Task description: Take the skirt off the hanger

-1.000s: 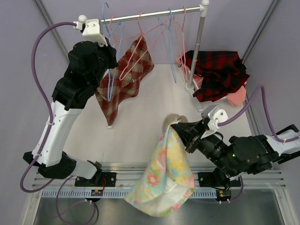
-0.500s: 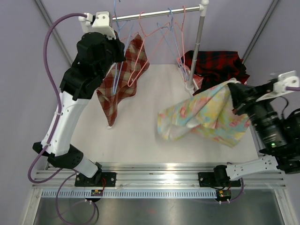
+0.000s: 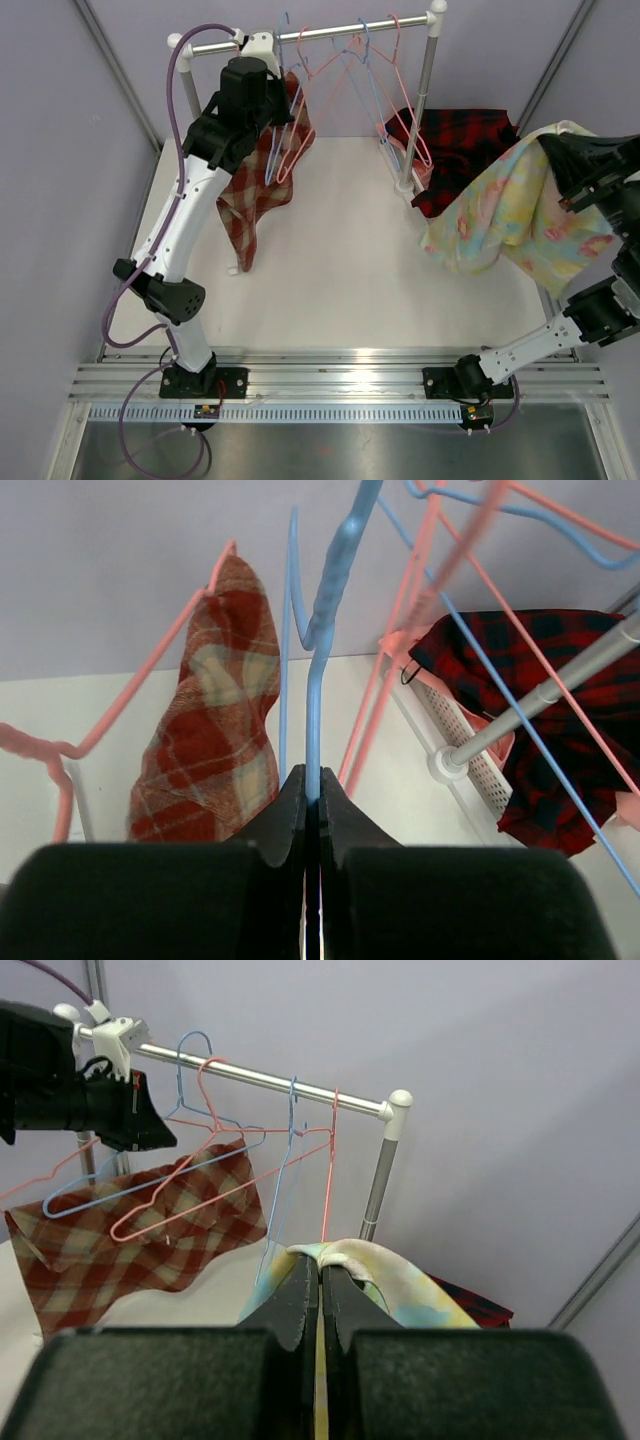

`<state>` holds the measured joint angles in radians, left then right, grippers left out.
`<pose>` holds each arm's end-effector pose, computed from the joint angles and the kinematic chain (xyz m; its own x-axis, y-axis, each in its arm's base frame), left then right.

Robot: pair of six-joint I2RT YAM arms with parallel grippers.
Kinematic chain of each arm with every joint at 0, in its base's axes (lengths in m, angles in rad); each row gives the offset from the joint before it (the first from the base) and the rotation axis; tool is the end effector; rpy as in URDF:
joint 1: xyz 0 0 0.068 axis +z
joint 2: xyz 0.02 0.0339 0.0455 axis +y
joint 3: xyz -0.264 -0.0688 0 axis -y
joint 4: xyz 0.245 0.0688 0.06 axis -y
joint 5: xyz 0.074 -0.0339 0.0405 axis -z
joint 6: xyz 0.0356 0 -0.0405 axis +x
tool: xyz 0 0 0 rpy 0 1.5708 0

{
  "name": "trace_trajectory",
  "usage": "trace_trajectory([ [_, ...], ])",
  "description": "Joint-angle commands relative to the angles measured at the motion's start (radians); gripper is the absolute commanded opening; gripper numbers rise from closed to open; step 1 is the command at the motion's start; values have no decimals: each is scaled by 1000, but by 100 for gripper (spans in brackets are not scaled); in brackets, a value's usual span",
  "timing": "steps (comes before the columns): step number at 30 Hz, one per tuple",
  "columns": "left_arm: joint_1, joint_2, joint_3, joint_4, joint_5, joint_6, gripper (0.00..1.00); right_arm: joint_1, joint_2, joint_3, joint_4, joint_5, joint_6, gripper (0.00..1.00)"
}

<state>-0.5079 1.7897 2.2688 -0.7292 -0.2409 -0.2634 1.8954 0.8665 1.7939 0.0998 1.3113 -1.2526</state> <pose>0.3294 -0.1736 0.5105 -0.2792 -0.1340 -0.9508 0.2047 0.9592 -0.1953 0.0355 0.0025 0.6178 0.2970 -0.1185 -0.9475 -0.3852 0.8931 -0.2325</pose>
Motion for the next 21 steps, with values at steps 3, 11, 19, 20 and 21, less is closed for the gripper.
trace_trajectory([
  [3,58,2,-8,103,61,-51,0,68,90,136,751,-33,-760,0],
  [11,66,5,-22,120,75,-42,0,141,321,389,1380,-576,-1303,0],
  [19,66,33,-28,154,87,-48,0,600,135,326,1425,-857,-1380,0],
  [20,68,37,-22,155,91,-48,0,632,102,314,1404,-874,-1380,0],
  [21,69,45,-12,159,92,-48,0,680,45,314,1361,-932,-1381,0],
])
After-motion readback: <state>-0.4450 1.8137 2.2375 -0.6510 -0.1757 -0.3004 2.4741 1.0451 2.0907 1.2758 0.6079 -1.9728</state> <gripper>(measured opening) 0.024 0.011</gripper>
